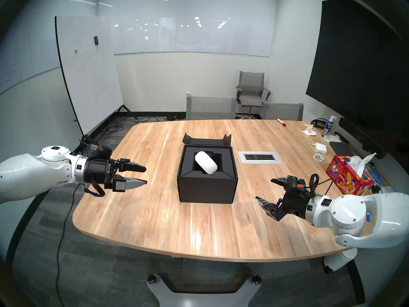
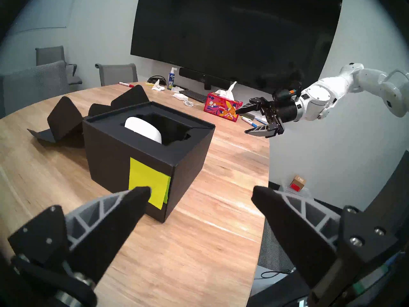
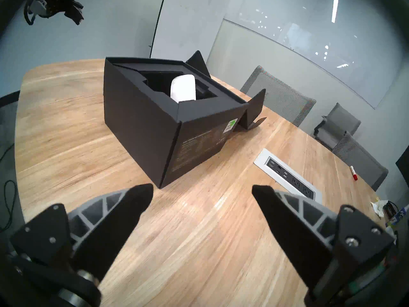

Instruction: Open the box and place the mouse inside

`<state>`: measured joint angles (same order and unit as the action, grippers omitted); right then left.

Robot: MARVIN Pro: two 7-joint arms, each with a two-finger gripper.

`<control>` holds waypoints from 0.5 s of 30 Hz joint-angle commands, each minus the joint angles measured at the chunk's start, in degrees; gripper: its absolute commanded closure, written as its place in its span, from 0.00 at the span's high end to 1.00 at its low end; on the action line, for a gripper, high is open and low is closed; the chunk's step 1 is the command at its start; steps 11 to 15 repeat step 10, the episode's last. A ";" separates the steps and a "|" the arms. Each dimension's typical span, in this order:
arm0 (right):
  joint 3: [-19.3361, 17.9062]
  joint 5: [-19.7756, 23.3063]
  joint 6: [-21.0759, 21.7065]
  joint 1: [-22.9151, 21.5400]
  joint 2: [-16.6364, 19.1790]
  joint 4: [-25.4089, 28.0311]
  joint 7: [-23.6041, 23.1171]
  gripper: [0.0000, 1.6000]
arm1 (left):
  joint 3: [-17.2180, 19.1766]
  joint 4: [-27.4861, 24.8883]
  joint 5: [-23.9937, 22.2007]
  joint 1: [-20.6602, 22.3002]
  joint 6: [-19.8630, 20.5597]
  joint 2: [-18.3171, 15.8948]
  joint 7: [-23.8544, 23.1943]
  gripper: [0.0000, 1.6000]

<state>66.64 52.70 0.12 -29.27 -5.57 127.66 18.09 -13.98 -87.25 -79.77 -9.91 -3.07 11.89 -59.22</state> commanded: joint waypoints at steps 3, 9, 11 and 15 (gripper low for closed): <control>0.57 -0.03 -0.49 -2.33 -0.16 0.20 -0.13 1.00 | 0.60 -0.16 0.37 0.77 -0.11 -0.44 -0.78 1.00; 1.12 -0.02 -0.52 -2.88 -0.16 0.22 -0.15 1.00 | 0.65 -0.13 0.40 0.74 -0.11 -0.43 -0.85 1.00; 1.12 -0.02 -0.52 -2.88 -0.16 0.22 -0.15 1.00 | 0.65 -0.13 0.40 0.74 -0.11 -0.43 -0.85 1.00; 1.12 -0.02 -0.52 -2.88 -0.16 0.22 -0.15 1.00 | 0.65 -0.13 0.40 0.74 -0.11 -0.43 -0.85 1.00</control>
